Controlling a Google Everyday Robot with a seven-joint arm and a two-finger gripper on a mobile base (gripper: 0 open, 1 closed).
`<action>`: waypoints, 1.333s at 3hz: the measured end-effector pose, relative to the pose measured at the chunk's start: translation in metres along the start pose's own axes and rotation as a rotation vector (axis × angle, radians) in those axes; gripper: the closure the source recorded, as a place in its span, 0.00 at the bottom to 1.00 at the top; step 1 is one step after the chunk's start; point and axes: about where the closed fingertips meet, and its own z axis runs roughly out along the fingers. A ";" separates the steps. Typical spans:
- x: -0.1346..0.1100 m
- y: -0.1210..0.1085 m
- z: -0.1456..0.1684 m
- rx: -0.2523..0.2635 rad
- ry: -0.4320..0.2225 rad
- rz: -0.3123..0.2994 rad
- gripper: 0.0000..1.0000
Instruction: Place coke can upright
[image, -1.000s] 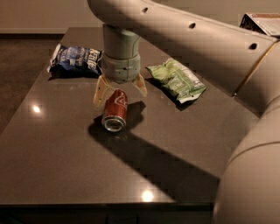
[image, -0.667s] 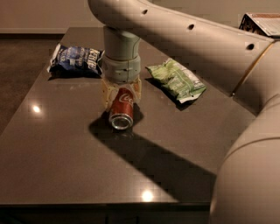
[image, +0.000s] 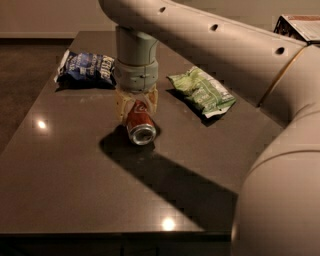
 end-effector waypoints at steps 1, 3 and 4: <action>-0.006 0.001 -0.019 0.008 -0.035 -0.098 1.00; -0.010 0.000 -0.059 0.075 -0.226 -0.421 1.00; -0.006 -0.001 -0.068 0.105 -0.352 -0.565 1.00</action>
Offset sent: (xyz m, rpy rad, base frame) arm 0.0122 -0.0014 0.0736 0.0497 -0.2553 0.4919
